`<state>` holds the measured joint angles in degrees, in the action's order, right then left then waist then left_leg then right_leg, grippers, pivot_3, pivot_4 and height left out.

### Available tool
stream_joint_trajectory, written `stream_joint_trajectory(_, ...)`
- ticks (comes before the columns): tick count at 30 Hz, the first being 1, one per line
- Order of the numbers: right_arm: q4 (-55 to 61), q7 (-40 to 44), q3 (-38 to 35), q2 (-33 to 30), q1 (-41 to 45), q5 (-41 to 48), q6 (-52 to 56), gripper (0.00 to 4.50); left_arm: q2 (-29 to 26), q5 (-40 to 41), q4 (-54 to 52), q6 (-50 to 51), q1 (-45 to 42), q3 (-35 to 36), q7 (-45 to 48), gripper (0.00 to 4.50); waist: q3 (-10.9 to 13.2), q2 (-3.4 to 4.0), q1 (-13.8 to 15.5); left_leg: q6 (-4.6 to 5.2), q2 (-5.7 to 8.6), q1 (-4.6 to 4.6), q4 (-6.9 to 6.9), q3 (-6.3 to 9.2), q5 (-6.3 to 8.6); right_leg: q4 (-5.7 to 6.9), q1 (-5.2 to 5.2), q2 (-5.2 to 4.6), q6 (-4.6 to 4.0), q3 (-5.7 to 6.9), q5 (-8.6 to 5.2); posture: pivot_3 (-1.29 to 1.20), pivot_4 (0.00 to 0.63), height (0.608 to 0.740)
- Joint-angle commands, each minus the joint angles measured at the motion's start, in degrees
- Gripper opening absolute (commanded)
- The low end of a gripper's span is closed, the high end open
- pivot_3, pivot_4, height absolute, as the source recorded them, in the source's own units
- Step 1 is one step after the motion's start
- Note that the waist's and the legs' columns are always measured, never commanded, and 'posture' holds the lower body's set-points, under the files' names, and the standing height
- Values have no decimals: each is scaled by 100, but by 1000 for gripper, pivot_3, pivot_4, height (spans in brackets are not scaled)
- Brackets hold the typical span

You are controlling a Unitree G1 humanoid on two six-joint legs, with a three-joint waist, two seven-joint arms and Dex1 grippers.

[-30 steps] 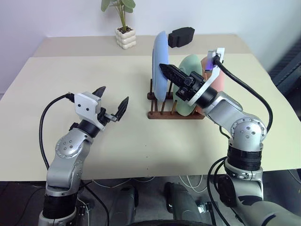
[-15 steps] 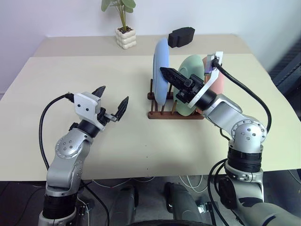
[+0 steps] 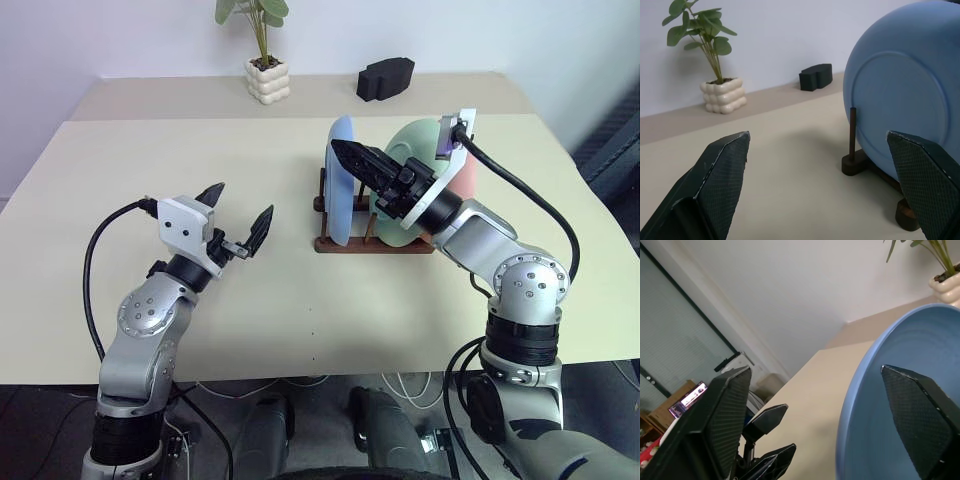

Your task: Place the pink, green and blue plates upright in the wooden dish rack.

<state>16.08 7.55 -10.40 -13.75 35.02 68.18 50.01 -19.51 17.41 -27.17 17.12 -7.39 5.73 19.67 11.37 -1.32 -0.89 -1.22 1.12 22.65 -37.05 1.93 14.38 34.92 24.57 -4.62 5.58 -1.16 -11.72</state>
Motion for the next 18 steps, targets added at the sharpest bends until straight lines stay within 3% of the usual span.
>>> stream_joint_trajectory(1, 409, 164, -12, -127, 251, 19, -135, 4249, 22, -12, -117, -112, -24, 5, 0, 4500, 0, 0, 0, 0, 0, 0, 0, 0, 0, 0, 0, 0, 0, 0, 0, 0, 150, 734)
stream_joint_trajectory(6, 580, 468, 55, -402, 444, -161, -203, 4249, 27, -16, -84, -125, -50, -7, 7, 4500, 0, 1, 2, 0, 0, 3, 1, 1, 0, -3, 2, 0, 0, 1, 0, 0, 150, 734)
stream_joint_trajectory(11, 631, 1092, -141, -1101, 733, -429, -361, 4249, 50, -32, -61, -140, -49, -44, 13, 4500, 0, 1, 13, 0, 0, 10, 0, 1, 0, -12, 4, -1, 0, 3, 0, 0, 150, 734)
stream_joint_trajectory(14, 562, 1648, -306, -1763, 737, -645, -467, 3425, 43, 3, -78, -113, 5, -97, 97, 4500, 1, 1, 18, 2, 0, 24, 0, 4, 1, -35, 4, 0, 0, 8, 2, 0, 150, 734)
stream_joint_trajectory(18, 480, 2564, -506, -2889, 372, -1154, -626, 1456, -36, 110, -151, 22, 157, -345, 429, 4500, 1, 2, 32, 19, 3, 54, -1, 4, 11, -71, 9, -3, 7, 12, 10, 0, 150, 734)
